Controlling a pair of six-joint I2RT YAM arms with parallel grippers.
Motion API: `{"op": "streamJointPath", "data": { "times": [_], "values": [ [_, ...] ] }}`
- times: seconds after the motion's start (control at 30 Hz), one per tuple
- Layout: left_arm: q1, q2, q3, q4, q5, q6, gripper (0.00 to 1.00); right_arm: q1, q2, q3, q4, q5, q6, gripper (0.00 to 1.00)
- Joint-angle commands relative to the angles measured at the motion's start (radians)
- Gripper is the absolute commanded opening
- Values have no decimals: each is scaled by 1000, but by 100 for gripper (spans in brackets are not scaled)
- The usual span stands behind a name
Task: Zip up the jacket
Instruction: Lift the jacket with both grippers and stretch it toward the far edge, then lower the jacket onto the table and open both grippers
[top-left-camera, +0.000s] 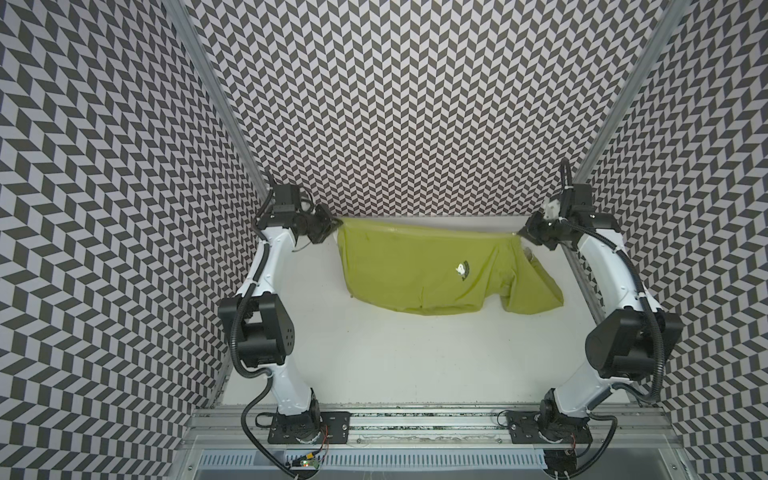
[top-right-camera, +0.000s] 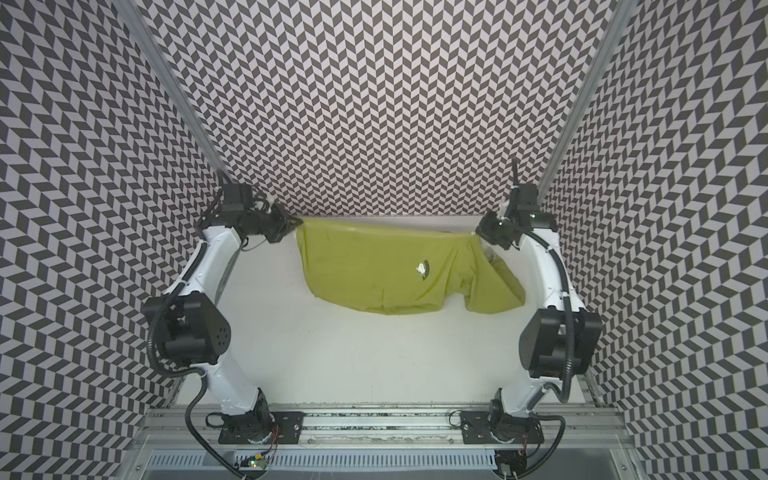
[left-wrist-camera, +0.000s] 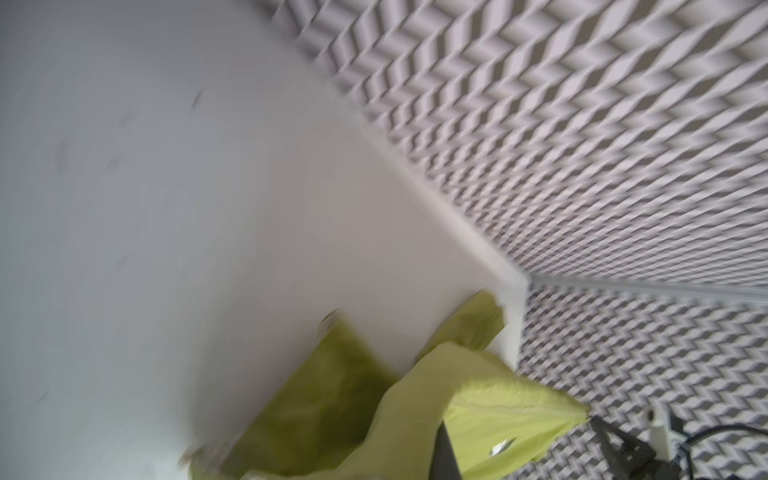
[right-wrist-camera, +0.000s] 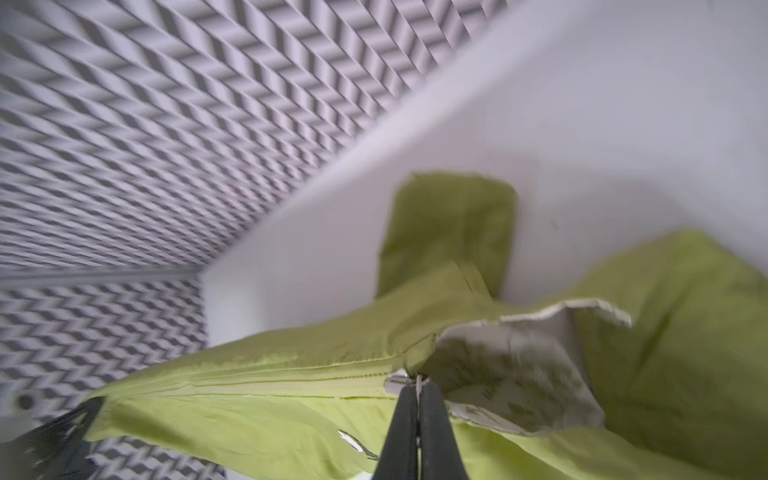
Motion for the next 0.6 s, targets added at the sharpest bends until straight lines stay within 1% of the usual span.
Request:
{"op": "streamJointPath", "data": {
  "times": [0.0,0.03,0.1,0.17,0.2,0.23,0.27,0.33,0.4,0.47,0.5,0.57],
  "values": [
    [13,18,272,111,9,-150,0,-18,-4,231,204,-42,70,0],
    [13,26,318,143,17,-176,0,-18,-7,261,234,-43,68,0],
    [14,28,396,180,29,-198,0,-27,-31,268,320,-54,69,0],
    [13,4,379,179,35,-192,0,-30,-52,246,341,-62,55,0],
    [11,-23,327,175,33,-176,0,-30,-66,209,345,-72,44,0],
    [8,-48,267,165,24,-157,0,-30,-80,172,350,-81,39,0],
    [7,-82,177,156,17,-140,0,-30,-100,105,355,-86,35,0],
    [7,-169,-61,225,-5,-133,0,-29,-151,-51,373,-76,26,0],
    [9,-273,-339,318,-46,-137,0,-30,-218,-230,392,-52,9,0],
    [17,-339,-530,358,-66,-129,0,-30,-278,-384,400,-20,-13,0],
    [19,-363,-610,367,-66,-120,0,-30,-307,-456,397,-5,-24,0],
    [22,-394,-723,366,-60,-94,0,-29,-345,-562,381,16,-44,0]
  ]
}}
